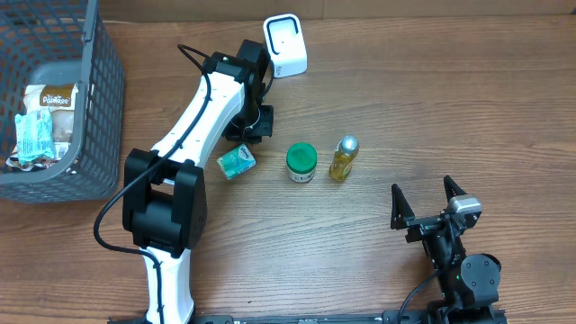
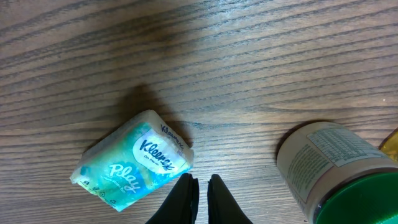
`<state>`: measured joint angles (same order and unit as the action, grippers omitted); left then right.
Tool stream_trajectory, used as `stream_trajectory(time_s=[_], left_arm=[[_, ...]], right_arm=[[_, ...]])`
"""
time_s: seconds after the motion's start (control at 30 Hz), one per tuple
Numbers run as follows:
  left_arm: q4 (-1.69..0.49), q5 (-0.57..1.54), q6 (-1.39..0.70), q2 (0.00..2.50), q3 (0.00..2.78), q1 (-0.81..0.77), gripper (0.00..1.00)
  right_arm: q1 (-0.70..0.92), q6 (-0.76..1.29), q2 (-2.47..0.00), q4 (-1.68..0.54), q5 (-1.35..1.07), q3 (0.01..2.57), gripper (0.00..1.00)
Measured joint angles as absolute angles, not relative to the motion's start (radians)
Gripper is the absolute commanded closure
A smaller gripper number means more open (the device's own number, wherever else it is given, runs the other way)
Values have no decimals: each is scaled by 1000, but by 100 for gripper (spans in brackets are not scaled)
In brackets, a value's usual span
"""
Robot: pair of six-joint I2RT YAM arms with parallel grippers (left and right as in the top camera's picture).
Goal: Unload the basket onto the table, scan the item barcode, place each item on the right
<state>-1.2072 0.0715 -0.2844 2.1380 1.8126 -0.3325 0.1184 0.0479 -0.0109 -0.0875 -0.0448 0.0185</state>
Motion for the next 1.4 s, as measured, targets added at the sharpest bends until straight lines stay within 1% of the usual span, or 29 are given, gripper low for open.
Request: stream_trajectory(time_s=[1.03, 1.1, 1.17, 1.4], left_arm=[[-1207, 72, -282, 2138, 1813, -332, 89], [-1207, 72, -281, 2138, 1813, -332, 91], [-1204, 72, -281, 2138, 1813, -332, 96], [-1229, 81, -269, 2138, 1813, -332, 96]], right_arm=[[118, 48, -11, -87, -45, 19, 0], [118, 48, -11, -88, -45, 19, 0], [118, 48, -11, -88, -45, 19, 0], [118, 48, -11, -88, -45, 19, 0]])
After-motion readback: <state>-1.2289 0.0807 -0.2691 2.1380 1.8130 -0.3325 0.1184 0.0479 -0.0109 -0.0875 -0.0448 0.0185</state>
